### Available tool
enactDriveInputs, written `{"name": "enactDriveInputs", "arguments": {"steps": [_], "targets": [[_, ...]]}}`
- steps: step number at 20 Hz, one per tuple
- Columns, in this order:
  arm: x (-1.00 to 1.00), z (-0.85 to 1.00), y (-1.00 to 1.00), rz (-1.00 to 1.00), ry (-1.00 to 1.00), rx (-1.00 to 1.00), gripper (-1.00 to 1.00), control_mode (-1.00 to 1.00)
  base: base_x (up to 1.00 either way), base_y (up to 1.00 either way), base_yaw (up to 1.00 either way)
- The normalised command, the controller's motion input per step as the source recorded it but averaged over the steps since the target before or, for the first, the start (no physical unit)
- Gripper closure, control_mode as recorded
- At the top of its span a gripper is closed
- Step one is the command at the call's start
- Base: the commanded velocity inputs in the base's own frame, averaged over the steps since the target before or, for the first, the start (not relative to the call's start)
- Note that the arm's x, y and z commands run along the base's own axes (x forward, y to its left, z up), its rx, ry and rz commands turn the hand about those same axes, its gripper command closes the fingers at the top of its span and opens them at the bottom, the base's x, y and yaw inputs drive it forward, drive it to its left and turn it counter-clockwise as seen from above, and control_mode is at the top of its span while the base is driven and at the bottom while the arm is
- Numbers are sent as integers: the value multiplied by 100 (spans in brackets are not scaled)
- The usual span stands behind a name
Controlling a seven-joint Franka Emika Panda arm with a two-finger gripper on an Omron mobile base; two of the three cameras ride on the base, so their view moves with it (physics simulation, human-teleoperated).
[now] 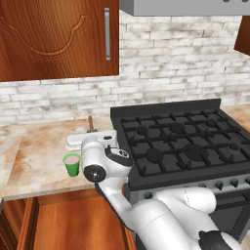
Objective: Pick up the straw from the left drawer and put it inside the smoothie cup.
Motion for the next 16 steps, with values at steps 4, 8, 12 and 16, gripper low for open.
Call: {"name": "enactDriveInputs", "arguments": {"steps": [4,8,12,16], "targets": [[12,0,15,0,0,0,100,-100,0,0,0],[4,-3,24,0,0,0,100,-100,0,0,0],[8,-9,26,0,0,0,100,-100,0,0,0],[15,-18,15,0,0,0,100,-100,0,0,0]]}}
